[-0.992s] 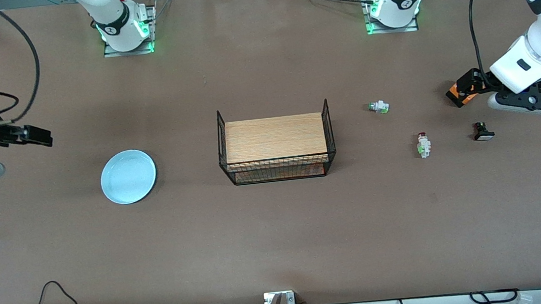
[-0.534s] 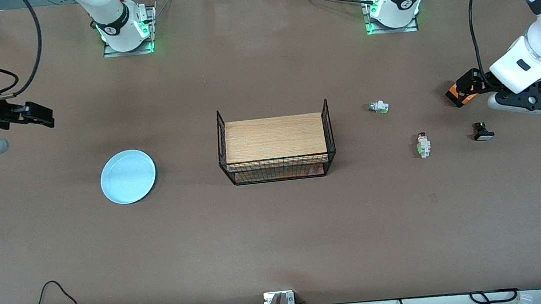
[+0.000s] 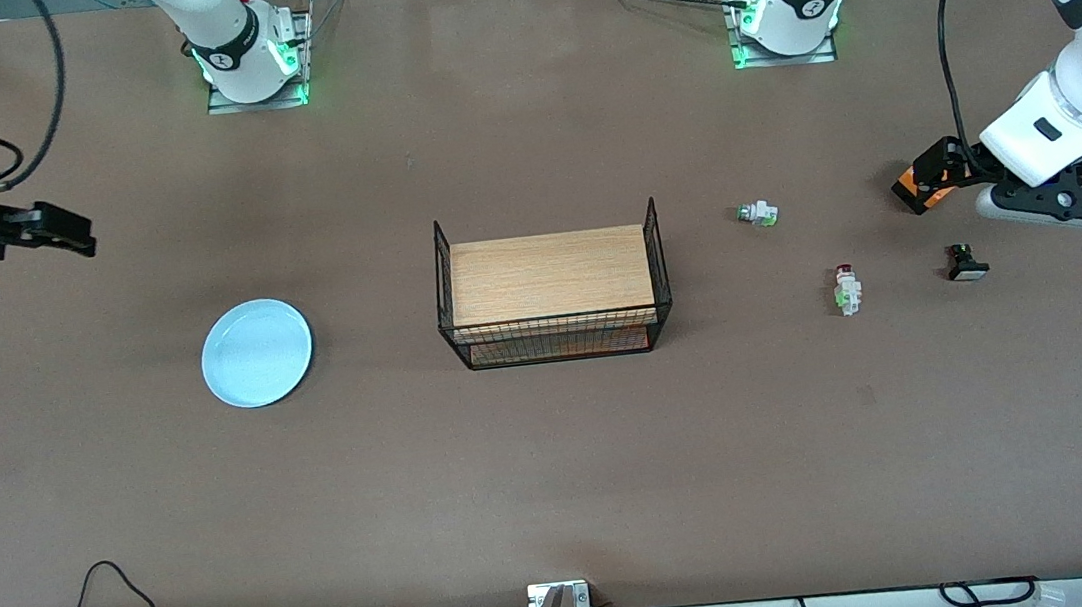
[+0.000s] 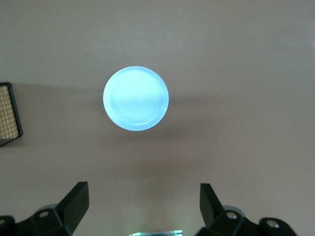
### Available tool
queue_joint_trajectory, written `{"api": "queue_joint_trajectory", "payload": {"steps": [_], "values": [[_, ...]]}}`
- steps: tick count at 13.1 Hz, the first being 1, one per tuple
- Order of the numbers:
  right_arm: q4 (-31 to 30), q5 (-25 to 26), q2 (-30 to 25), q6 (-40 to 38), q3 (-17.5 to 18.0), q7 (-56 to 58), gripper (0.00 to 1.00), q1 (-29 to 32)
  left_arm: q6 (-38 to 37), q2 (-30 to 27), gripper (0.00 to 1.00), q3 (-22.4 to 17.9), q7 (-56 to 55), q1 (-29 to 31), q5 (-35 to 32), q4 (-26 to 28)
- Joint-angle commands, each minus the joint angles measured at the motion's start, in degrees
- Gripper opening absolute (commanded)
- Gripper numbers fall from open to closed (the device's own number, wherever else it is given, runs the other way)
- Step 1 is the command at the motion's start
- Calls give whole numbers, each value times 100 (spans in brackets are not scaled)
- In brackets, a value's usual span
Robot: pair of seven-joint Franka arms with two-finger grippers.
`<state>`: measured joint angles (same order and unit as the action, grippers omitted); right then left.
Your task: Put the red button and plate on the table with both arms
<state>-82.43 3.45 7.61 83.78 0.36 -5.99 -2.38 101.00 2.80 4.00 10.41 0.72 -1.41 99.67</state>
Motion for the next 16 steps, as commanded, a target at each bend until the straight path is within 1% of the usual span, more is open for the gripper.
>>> {"api": "queue_joint_trajectory", "payload": {"steps": [1,6,8,10,16], "values": [[210,-99,127,-28,-1,19,100,9,-89,37,100,-4,5,-11,-43,-132],[184,-116,144,-125,-10,10,100,44,-89,37,100,-4,14,-19,-43,-132],[193,-117,144,-405,-10,27,100,123,-54,46,100,5,111,-19,-113,-132],[175,-125,153,-433,-10,27,100,193,-54,37,100,118,111,-19,-131,-132],[175,-152,162,-424,-10,27,100,211,-63,10,100,137,102,-19,-123,-132]]}}
